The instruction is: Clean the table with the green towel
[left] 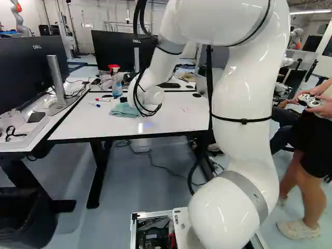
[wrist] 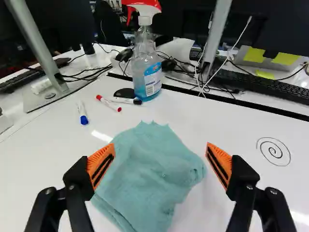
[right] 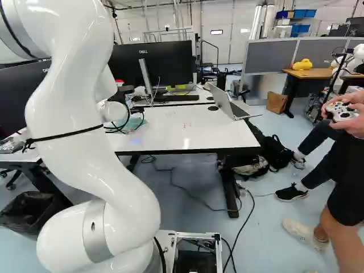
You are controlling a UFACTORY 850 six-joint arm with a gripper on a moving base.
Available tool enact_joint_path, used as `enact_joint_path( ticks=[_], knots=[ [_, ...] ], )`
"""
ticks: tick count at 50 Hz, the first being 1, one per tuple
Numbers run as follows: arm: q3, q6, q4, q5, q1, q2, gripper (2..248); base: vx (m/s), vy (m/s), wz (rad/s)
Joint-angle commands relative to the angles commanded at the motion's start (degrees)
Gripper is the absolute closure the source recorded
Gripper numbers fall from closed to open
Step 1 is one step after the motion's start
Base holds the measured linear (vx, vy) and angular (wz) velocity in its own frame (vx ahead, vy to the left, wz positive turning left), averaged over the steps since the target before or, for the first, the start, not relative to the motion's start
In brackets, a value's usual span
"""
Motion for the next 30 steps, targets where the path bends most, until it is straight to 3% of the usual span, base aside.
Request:
enact_joint_path(
  ticks=[30],
  knots=[
    [-3.61, 0.00, 0.00, -7.82, -0.81, -2.89, 3, 0.000, 0.000, 0.000]
  ],
)
